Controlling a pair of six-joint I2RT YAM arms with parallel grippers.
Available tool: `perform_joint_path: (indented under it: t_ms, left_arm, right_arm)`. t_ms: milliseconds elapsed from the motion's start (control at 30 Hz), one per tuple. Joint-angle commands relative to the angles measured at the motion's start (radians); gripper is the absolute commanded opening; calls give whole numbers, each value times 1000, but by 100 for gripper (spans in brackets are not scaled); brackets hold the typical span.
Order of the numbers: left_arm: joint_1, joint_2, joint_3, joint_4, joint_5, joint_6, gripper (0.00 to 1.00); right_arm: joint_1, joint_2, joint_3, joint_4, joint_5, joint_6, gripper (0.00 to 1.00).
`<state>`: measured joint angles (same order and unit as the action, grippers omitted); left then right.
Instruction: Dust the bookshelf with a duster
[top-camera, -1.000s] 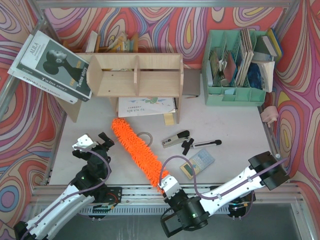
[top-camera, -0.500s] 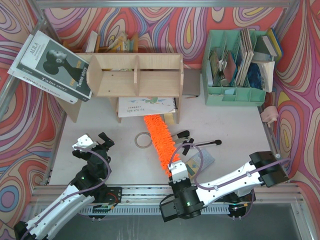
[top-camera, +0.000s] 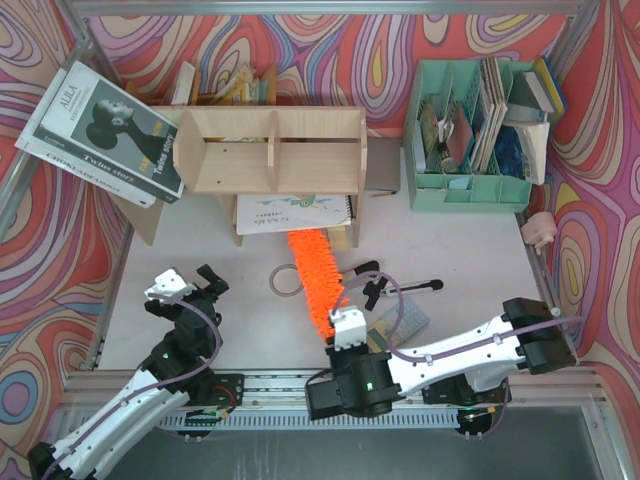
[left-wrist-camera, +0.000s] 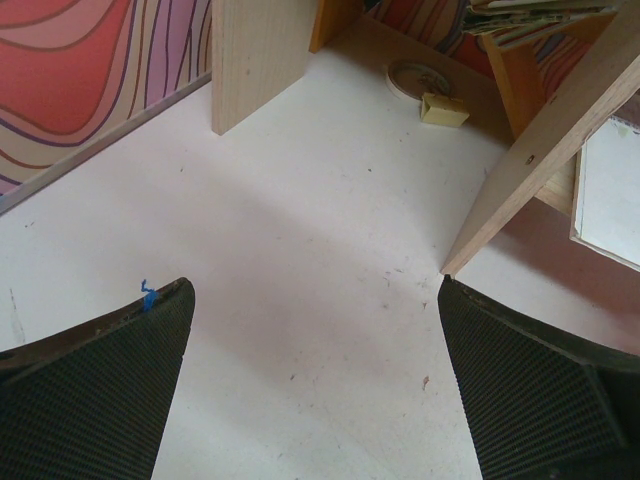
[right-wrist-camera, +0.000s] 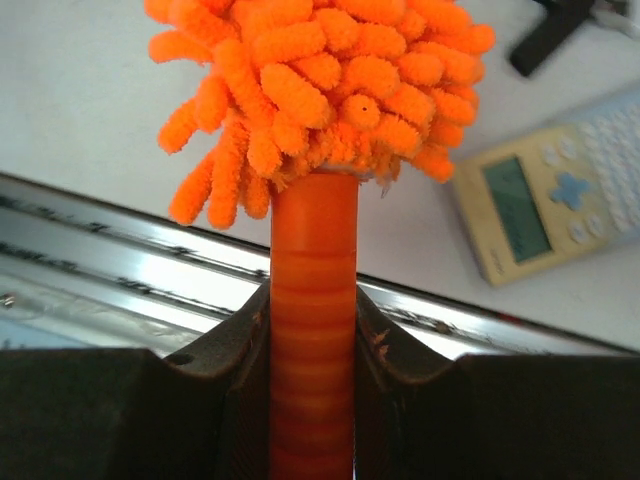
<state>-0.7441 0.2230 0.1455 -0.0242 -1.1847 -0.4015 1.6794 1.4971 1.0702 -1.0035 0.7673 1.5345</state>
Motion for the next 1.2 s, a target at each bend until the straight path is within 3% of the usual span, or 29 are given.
perform_joint_path:
  t_ms: [0,300,500,667,733,833,1000,1167]
  left_arm:
    - [6,-10,-6,2,5,-13,99]
    - [6,-13,-4,0,6,-13,99]
    - [6,-12,-5,1,7,-13,99]
    - [6,-7,-4,4,7,-13,99]
    - [6,-7,-4,5,8,-13,99]
    - [6,-5,-5,6,8,-13,99]
    - [6,-4,-4,8,7,-11,99]
    - [7,-2,-5,8,9,-11,98]
  right_arm:
    - [-39,-14,-15,413,80,-419,0]
    - [-45,96,12,548,3,-595,0]
    - [-44,35,-39,421,69,-383,0]
    - [-45,-10,-75,203,102,-66,0]
    - [-44,-8,-71,186,102,-44,0]
    - [-45,23,-37,200,101,-103,0]
    - [-44,59,-22,432,64,-411,0]
    - [-43,84,0,451,51,-446,0]
